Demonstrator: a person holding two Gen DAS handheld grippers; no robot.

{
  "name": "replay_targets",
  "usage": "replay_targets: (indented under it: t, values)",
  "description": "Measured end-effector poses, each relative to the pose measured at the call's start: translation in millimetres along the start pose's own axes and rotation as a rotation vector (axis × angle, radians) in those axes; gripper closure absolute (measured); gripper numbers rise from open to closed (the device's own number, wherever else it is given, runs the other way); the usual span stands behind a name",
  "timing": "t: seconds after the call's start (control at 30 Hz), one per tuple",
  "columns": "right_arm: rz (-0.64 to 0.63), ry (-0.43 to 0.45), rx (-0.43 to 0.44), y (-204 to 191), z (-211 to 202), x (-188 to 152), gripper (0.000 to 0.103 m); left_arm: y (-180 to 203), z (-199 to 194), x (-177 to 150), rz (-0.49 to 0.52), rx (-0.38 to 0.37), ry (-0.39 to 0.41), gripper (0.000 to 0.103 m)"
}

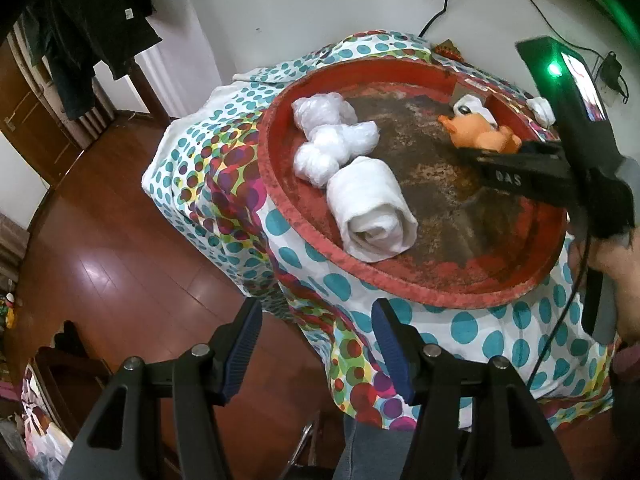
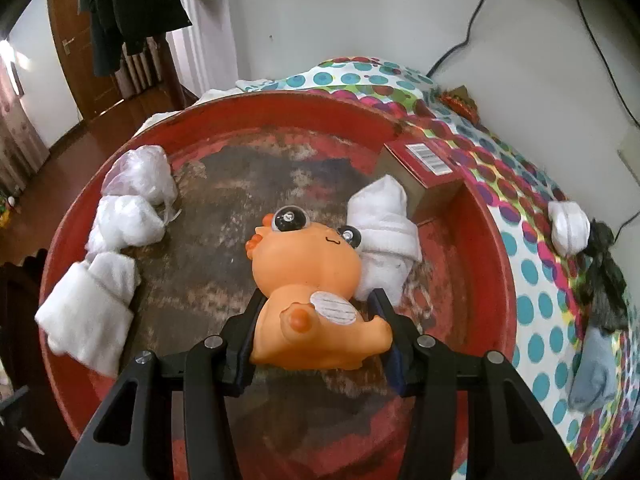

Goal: Organize objects
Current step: 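Carry the orange rubber toy over the red tray with the right tool, then lower the orange toy onto the tray and open the right tool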

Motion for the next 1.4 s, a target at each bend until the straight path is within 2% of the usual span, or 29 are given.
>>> replay_targets:
  t: [0.27,0.43,0.57,0.83,0.93,1.0,1.27,1.4]
  values:
    - [-0.026,-0.029,0.013,-6.3,7.5,-0.7,0.052,0.1,3.1,0.7,0.003,0.006,-0.010,0.045]
    - [-0.034,-0.002,0.020,-8.3,-2.1,-2.1,0.050,2.0,2.9,0.5,0.006,0.007,-0.012,0.045]
    - [-0.038,0.020,0.028,-6.7,-15.6,-5.4,0.043,4.8,1.2,0.9,0.007,0.008,-0.010,0.045]
    - [0.004,0.063,0.085,6.5,-46.9,-22.5,0.043,18.2,-4.5,-1.9,0.017,-0.003,-0.006,0.045]
    - [0.028,0.090,0.092,16.6,-62.7,-30.9,0.041,26.7,-8.9,-2.0,0.034,0.000,0.001,0.045]
    - [0.052,0.105,0.090,27.3,-73.7,-37.7,0.034,33.3,-12.0,-1.8,0.046,-0.003,0.007,0.045]
    - [0.146,0.132,0.056,77.5,-102.8,-65.9,0.033,68.6,-22.2,-4.0,0.108,-0.030,0.025,0.045]
    - [0.190,0.133,0.034,106.1,-114.1,-88.1,0.030,88.0,-26.6,-4.7,0.140,-0.037,0.037,0.045]
Point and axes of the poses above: each gripper's, at about its wrist camera, not at the fingertips, and z roughly the way its jaws point, y to its right, x to its top, the point moved 2 cm from there along z, roughly the way its jaws point, and after that the axes turned 1 degree about -x, right-handed, at the moved point
